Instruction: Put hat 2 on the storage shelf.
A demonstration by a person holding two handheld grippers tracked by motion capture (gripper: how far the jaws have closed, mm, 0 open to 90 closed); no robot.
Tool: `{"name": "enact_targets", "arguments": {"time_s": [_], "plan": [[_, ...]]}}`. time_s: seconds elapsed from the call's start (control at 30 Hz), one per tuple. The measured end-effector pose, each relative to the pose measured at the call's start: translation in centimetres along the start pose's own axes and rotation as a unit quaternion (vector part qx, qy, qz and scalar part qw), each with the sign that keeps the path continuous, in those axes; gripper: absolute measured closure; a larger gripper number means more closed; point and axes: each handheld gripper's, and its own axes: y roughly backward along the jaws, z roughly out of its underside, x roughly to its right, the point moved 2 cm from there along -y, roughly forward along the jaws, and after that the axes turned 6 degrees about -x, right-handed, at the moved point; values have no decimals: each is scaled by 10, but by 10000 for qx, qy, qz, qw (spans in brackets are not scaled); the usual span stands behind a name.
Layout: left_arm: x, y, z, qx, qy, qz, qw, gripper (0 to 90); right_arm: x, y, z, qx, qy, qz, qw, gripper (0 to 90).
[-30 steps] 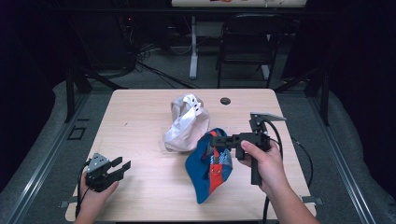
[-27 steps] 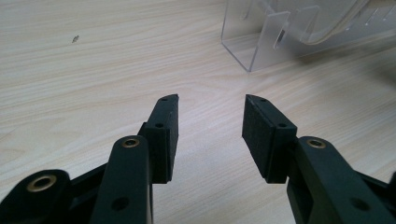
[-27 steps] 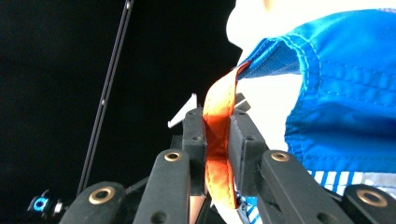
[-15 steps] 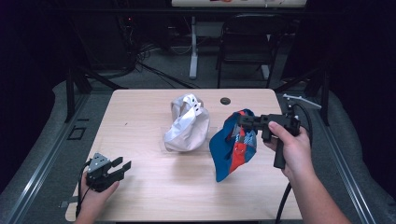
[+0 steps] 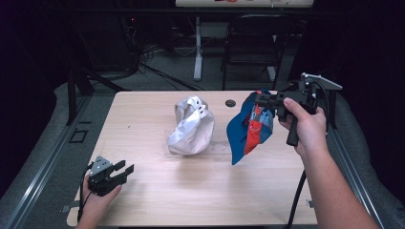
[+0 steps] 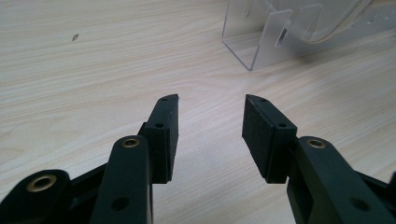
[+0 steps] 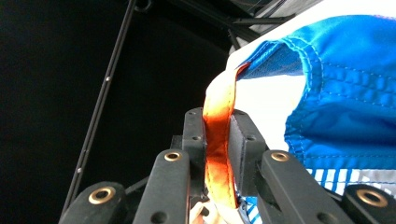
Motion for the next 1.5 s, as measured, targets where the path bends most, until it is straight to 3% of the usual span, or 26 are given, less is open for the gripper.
{"name": "enact_targets", "arguments": {"time_s": [0.37, 0.57, 1.1, 1.3, 1.5], "plan": [[-2, -4, 0, -40, 43, 15, 10000, 566, -3, -10, -24, 141, -120, -19, 9998, 782], [-3, -3, 2, 15, 94, -16, 10000, 566, -7, -14, -31, 135, -34, 69, 9999, 782], [-6, 3, 5, -30, 77, -83, 9999, 566, 4, -33, -33, 28, -117, 274, 9996, 781], [-4, 2, 4, -30, 65, -77, 9999, 566, 7, -40, -31, 18, -147, 212, 9997, 781], [-5, 2, 5, -35, 70, -76, 9999, 566, -1, -38, -35, 254, -109, 297, 9992, 781]]}}
